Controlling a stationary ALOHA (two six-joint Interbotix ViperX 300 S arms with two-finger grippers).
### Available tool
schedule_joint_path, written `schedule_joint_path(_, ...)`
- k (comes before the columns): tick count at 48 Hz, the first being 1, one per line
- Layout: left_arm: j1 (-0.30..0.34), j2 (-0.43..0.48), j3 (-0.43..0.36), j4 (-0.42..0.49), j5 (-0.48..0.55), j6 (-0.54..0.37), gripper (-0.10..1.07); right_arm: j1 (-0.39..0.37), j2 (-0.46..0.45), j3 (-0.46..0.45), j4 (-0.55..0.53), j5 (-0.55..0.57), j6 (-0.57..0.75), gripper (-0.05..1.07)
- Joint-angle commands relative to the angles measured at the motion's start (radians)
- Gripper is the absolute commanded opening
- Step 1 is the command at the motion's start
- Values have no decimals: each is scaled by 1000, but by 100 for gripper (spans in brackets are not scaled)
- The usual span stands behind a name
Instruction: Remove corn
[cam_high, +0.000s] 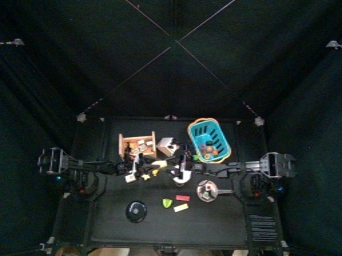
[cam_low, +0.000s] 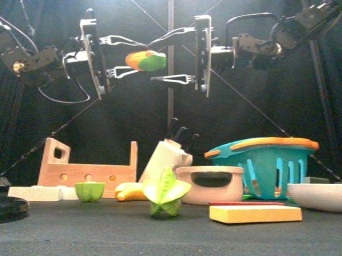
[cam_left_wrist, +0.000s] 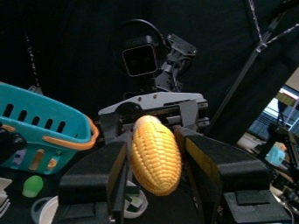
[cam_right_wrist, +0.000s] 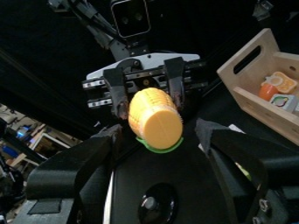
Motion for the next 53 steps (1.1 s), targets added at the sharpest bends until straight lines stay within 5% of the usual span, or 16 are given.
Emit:
schedule_joint_path(1, 8, -3, -15, -2, -6, -2, 62, -3, -15, -18, -2, -3, -5, 98)
schedule_joint_path(15, 9, -3, -12, -2, -6, 0, 62, -3, -15, -15, -3, -3, -6, 96)
schedule_joint_path(35, 15, -3, -11, -3, -6, 0, 62, -3, -15, -14, -2, -3, -3, 65)
schedule_joint_path(53, 37, -9, 9, -3, -6, 0, 62, -2, -15, -6, -2, 11, 2, 52)
